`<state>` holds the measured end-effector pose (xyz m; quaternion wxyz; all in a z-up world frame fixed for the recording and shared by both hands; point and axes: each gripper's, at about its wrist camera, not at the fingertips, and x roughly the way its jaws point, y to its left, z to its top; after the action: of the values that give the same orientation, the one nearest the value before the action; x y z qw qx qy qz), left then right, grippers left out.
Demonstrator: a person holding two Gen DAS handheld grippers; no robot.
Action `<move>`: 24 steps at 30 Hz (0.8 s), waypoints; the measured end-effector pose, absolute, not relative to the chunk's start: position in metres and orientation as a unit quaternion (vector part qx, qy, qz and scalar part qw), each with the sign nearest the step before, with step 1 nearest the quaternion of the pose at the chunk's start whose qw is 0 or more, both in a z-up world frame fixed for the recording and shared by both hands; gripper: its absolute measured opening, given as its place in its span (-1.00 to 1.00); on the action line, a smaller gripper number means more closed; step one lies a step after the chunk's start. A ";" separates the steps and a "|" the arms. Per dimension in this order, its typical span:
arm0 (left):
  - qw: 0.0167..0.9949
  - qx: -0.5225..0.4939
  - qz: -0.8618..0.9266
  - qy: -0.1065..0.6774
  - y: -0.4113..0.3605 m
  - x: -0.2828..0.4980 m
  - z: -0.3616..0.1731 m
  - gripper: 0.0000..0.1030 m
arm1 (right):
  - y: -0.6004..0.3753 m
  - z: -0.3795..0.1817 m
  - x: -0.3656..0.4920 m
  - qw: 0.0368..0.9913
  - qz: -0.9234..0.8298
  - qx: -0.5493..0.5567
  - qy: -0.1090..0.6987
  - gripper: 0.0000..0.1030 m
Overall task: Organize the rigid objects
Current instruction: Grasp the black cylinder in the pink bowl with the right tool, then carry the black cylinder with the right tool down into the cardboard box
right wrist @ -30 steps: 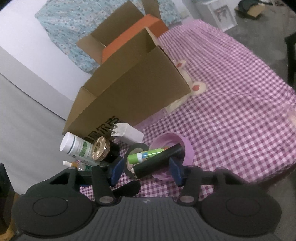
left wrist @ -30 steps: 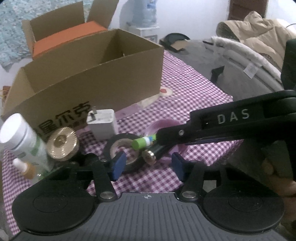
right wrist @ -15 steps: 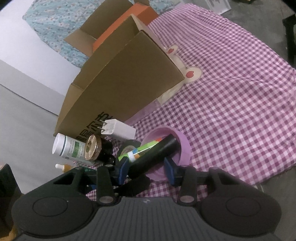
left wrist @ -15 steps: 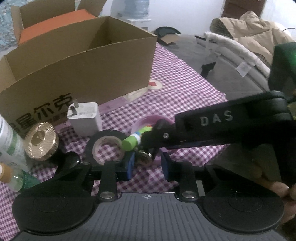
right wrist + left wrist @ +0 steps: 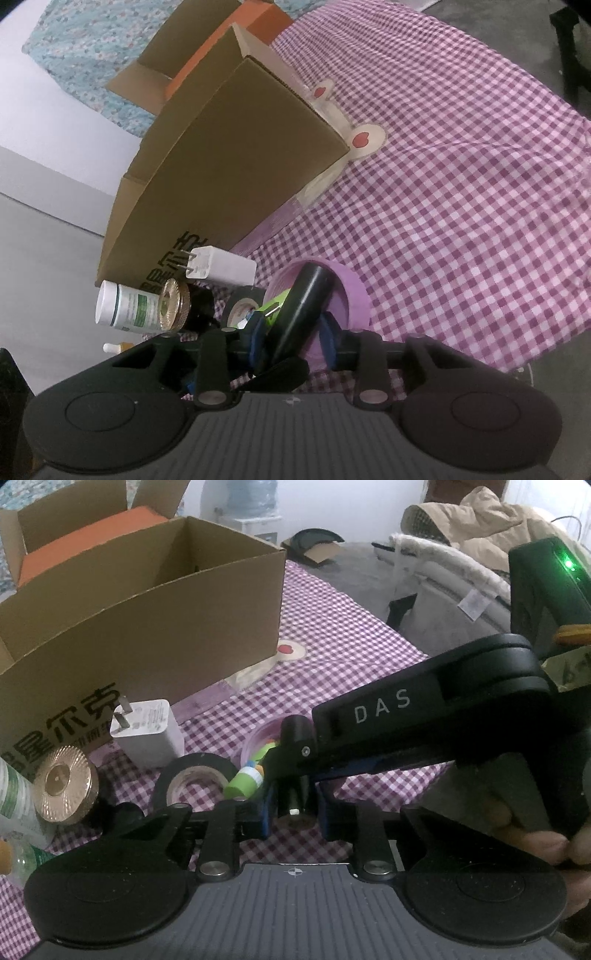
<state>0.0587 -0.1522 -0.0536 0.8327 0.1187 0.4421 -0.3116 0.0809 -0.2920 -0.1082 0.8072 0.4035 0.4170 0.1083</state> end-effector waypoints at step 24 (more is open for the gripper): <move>0.874 0.107 -0.299 0.368 -0.136 0.031 0.002 -0.59 | -0.288 -0.047 0.046 0.838 0.140 0.394 0.351 -0.51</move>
<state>0.0314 -0.1358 0.0017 0.8739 0.1074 0.3680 -0.2989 0.0459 -0.2885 -0.0474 0.8376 0.3942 0.3514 0.1397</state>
